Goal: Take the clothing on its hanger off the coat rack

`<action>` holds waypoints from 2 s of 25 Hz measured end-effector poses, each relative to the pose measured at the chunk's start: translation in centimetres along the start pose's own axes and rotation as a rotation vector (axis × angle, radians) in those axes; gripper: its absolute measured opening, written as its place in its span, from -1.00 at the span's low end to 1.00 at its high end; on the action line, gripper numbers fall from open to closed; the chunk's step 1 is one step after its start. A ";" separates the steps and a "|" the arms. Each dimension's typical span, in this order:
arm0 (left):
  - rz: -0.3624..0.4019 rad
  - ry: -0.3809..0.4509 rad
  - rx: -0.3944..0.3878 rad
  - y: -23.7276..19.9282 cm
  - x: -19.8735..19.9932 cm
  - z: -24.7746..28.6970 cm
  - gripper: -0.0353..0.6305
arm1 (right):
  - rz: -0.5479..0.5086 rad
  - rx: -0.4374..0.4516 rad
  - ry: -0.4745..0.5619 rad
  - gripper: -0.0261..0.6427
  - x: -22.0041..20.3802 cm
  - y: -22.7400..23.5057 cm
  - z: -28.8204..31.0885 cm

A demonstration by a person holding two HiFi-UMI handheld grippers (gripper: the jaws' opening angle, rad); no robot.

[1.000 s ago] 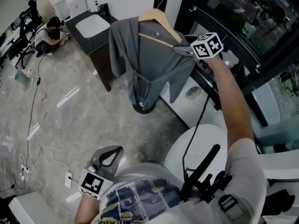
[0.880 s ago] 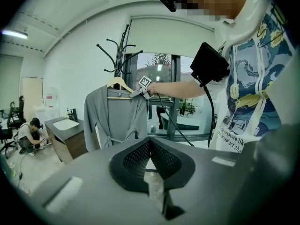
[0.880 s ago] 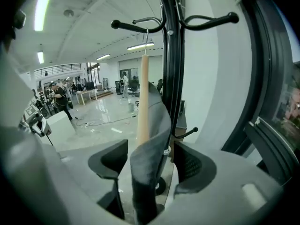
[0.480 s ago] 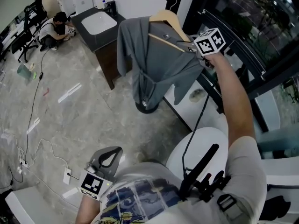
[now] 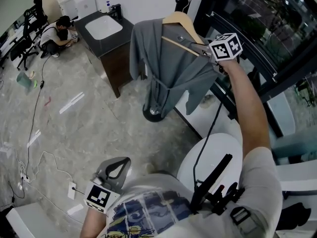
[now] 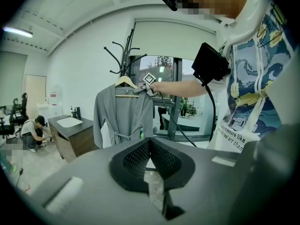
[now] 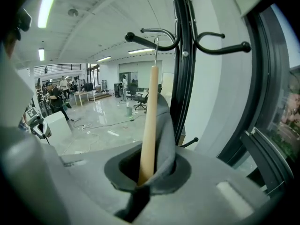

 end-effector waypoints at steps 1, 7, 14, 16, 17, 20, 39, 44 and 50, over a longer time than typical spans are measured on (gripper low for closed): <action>0.001 0.002 -0.002 0.1 -0.2 -0.4 -0.88 | -0.005 -0.010 0.002 -0.91 0.3 -0.3 -0.4; 0.004 0.025 -0.003 0.3 -1.3 -2.8 -0.88 | -0.036 -0.061 0.002 -0.91 1.7 -3.1 -2.8; 0.009 0.045 -0.009 1.2 -2.7 -6.2 -0.88 | -0.068 -0.091 0.019 -0.91 2.2 -8.4 -5.8; 0.015 0.048 -0.019 1.6 -3.1 -7.1 -0.88 | -0.075 -0.090 0.023 -0.91 2.0 -10.4 -6.8; 0.019 0.050 -0.025 1.7 -3.2 -7.6 -0.88 | -0.078 -0.090 0.024 -0.91 1.9 -11.4 -7.2; 0.029 0.054 -0.040 2.1 -3.6 -8.9 -0.88 | -0.091 -0.084 0.028 -0.91 1.4 -14.9 -8.4; 0.073 0.071 -0.128 7.5 -7.0 -17.2 -0.88 | -0.155 -0.016 0.069 -0.90 -2.3 -36.6 -15.2; 0.076 0.072 -0.142 9.1 -8.3 -19.1 -0.88 | -0.174 0.003 0.085 -0.90 -3.8 -42.5 -16.3; 0.074 0.075 -0.147 10.7 -9.2 -20.6 -0.88 | -0.183 0.017 0.100 -0.90 -5.7 -48.0 -17.4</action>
Point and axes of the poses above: the fingertips, and each gripper's own axes: z forward along the fingers, y to its right, x out of its top, the point moved 5 cm from there along -z, backward along the fingers, and after that the axes turned 3 degrees about -y, right-handed, at the moved point
